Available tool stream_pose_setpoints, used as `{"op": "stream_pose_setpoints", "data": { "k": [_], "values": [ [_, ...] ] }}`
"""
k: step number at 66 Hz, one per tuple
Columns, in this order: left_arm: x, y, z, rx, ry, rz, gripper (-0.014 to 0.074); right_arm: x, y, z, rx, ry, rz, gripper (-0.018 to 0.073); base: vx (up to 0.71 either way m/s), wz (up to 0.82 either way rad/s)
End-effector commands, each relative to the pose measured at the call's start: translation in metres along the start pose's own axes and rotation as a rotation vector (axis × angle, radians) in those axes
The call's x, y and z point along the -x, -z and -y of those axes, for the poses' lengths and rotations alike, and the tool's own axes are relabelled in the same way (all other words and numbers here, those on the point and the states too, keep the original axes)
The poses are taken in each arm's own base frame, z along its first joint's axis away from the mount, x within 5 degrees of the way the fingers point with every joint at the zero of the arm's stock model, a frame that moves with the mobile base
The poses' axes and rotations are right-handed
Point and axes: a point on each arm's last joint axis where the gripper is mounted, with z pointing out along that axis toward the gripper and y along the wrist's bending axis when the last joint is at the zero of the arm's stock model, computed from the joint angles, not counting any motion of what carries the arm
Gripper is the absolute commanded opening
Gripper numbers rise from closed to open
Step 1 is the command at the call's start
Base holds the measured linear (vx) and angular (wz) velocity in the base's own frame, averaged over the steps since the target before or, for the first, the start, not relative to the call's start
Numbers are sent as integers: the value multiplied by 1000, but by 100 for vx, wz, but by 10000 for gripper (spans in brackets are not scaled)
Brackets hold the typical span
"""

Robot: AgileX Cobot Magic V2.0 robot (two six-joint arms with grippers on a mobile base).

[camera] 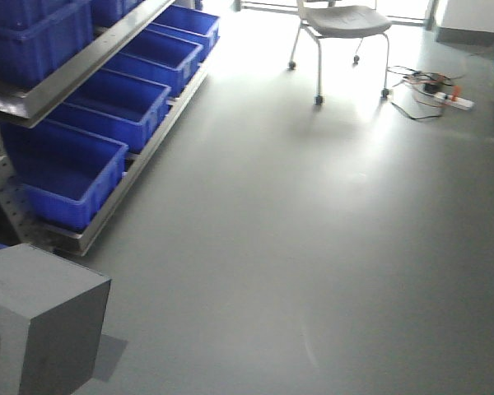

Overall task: Sort gray base to blue bin
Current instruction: 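Turn and approach the empty blue bin on the roller rack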

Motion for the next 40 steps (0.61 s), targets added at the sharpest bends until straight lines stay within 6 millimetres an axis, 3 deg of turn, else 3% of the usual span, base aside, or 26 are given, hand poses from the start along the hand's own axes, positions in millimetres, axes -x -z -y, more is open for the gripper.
{"op": "stream_pose_setpoints", "data": {
  "k": [1,40],
  "values": [
    [18,2,1,-9,21,123,-6,3,0,0,-8,17,75,-9,33,81],
    [18,2,1,-9,21,123,-6,3,0,0,-7,17,75,-9,27,84]
  ]
}}
